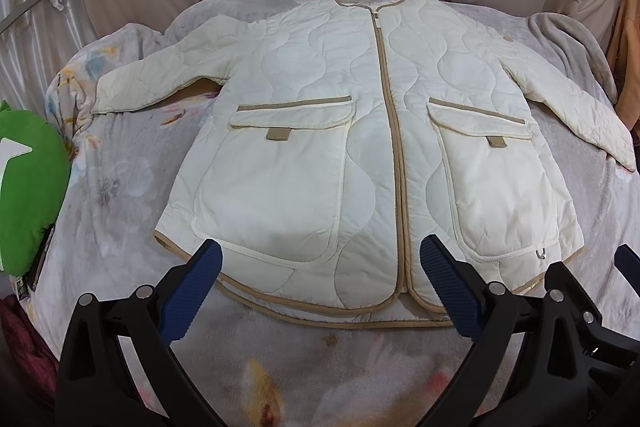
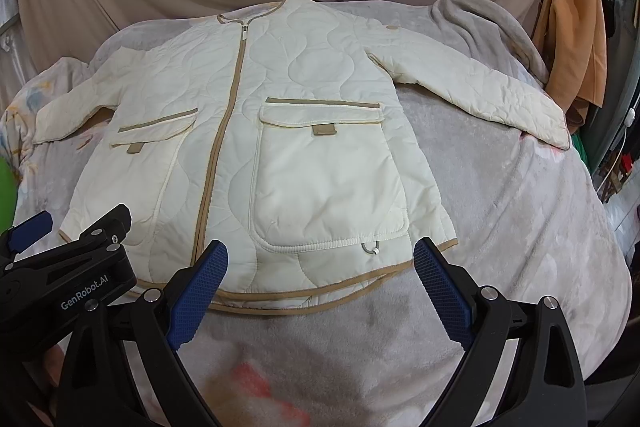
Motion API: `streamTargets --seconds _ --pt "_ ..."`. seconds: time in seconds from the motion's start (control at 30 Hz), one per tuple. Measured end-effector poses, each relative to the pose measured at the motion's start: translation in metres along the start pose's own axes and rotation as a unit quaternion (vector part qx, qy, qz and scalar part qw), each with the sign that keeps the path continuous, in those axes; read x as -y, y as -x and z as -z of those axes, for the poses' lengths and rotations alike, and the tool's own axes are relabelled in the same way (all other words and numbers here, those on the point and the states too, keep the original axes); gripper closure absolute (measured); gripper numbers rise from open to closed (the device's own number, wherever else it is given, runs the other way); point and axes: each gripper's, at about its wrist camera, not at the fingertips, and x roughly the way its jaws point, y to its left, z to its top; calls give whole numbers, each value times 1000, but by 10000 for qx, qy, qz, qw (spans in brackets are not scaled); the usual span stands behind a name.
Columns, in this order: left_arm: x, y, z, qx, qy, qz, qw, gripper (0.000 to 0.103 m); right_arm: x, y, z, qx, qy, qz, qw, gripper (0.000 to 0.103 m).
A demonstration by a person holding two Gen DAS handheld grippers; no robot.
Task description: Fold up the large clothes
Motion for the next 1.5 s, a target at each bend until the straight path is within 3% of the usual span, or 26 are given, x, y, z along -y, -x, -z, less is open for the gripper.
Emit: streamTargets --seconds 1.5 --pt "1 0 1 5 -18 -10 10000 7 -2 -1 -1 -34 -40 -30 10000 11"
